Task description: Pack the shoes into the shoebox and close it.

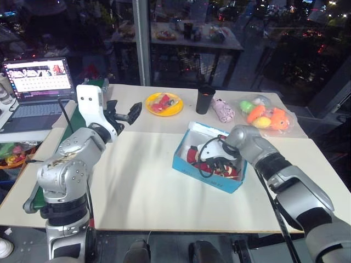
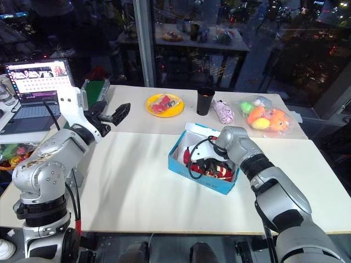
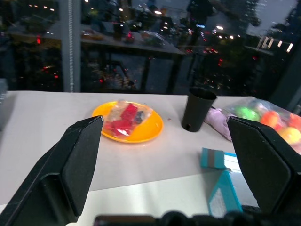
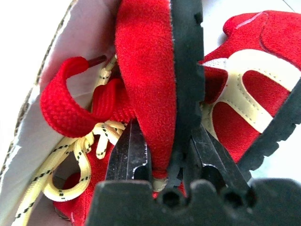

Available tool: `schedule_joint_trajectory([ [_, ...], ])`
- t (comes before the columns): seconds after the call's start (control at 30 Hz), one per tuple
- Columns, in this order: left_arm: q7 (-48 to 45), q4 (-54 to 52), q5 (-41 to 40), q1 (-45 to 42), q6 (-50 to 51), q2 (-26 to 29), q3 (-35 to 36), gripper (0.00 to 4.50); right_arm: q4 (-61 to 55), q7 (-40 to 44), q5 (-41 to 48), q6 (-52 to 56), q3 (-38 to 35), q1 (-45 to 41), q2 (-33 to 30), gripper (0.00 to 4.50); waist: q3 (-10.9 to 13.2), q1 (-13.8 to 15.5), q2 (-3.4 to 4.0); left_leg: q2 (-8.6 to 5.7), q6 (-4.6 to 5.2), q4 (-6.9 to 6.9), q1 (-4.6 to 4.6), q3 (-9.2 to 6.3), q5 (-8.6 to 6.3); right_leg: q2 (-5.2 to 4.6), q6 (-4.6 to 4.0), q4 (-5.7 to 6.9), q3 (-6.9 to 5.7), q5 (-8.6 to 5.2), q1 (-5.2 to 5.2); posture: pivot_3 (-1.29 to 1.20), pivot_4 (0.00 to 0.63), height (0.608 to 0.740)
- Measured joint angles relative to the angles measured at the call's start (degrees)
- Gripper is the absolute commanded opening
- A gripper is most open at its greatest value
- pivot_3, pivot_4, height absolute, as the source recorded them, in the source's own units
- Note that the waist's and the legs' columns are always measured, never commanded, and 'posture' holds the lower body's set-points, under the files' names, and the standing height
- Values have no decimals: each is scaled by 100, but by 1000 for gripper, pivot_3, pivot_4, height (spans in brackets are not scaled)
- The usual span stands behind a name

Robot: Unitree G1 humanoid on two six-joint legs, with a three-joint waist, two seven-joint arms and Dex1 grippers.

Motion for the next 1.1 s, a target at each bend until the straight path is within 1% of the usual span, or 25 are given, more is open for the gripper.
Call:
schedule_joint_trajectory([
  [0.03, -15, 8, 6, 0, 0, 2, 0, 4500, 29, -43, 23, 92, -116, 32, 46, 2109, 0, 4, 0, 1, 0, 0, 9, 0, 0, 0, -2, 0, -2, -1, -6, 0, 150, 736],
  [0.1, -54, 27, 7, 0, -1, 24, -1, 4500, 72, -153, 184, 314, -416, 112, 211, 2625, 1, -11, 0, 0, -2, 4, 19, 0, -1, -2, -5, -1, 1, -3, -9, 0, 150, 736],
  [0.13, -77, 31, 6, -1, -1, 25, -13, 4500, 116, -240, 270, 458, -587, 147, 298, 3106, 2, -46, 0, 0, -2, 4, 18, 1, -1, -2, -5, -2, 2, -3, -11, 0, 150, 736],
  [0.2, -138, 45, 6, -5, -1, 30, -48, 4500, 128, -354, 490, 803, -895, 273, 436, 3781, 16, -98, 16, 0, -2, 2, -9, 1, -1, -2, -6, 5, 5, -3, -15, 0, 150, 736],
  [0.27, -202, 124, 6, -26, -1, 32, -114, 4500, -59, -368, 734, 1216, -1184, 277, 491, 4468, 43, -115, 50, -1, 0, 0, -35, 1, 0, 3, -6, 22, 12, -3, -51, 0, 150, 736],
  [0.33, -252, 155, 6, -56, -1, 33, -151, 4500, -299, -364, 939, 1589, -1399, 278, 525, 4468, 59, -116, 60, 2, 9, -6, -70, -4, 6, 16, -8, 36, 13, -4, -96, 0, 150, 736],
  [0.37, -300, 200, 7, -82, -3, 32, -206, 4500, -479, -396, 1084, 1913, -1528, 286, 550, 4468, 66, -109, 68, 3, 30, -12, -79, -9, 19, 22, 25, 41, 15, 13, -107, 0, 150, 736],
  [0.43, -349, 273, 9, -133, -11, 32, -252, 4500, -693, -487, 1201, 2265, -1667, 291, 604, 4468, 75, -95, 79, 2, 48, -22, -100, -10, 30, 25, 27, 41, 22, 11, -132, 0, 150, 736],
  [0.5, -421, 375, 15, -233, -30, 31, -323, 4500, -944, -727, 1328, 2677, -1811, 321, 640, 4468, 78, -67, 82, 1, 52, -22, -156, -10, 35, 26, 24, 44, 25, 15, -187, 0, 150, 736],
  [0.57, -472, 454, 35, -268, -39, 26, -387, 4500, -1138, -1031, 1376, 3032, -1964, 340, 707, 4468, 84, -56, 86, -3, 54, -19, -169, -9, 37, 21, 4, 39, 27, 28, -192, 0, 150, 736],
  [0.67, -568, 588, 71, -327, -93, 12, -487, 4500, -1681, -1254, 1588, 3588, -2193, 441, 681, 4468, 93, -27, 87, -6, 54, -18, -182, -9, 36, 18, 6, 28, 25, 28, -196, 0, 150, 736],
  [0.87, -693, 738, 136, -459, -171, -32, -581, 4500, -2885, -1243, 2046, 4474, -2308, 464, 322, 4468, 114, 15, 95, -5, 54, -18, -182, -9, 36, 18, 16, 28, 22, 21, -197, 0, 150, 736],
  [0.93, -710, 755, 150, -486, -204, -58, -602, 4500, -3083, -1245, 2138, 4611, -2306, 465, 220, 4468, 114, 20, 96, -6, 53, -14, -182, -9, 36, 18, 31, 29, 23, 12, -197, 0, 150, 736],
  [1.07, -742, 774, 186, -506, -251, -105, -675, 4500, -3477, -1207, 2431, 4966, -2307, 465, -54, 4468, 119, 50, 99, -5, 53, -4, -184, -9, 36, 17, 36, 30, 23, 12, -195, 0, 150, 736],
  [1.1, -746, 775, 196, -506, -251, -106, -678, 4500, -3578, -1182, 2514, 5070, -2345, 455, -120, 4216, 121, 55, 99, -5, 53, -2, -184, -9, 35, 17, 35, 30, 23, 13, -195, 0, 150, 736],
])
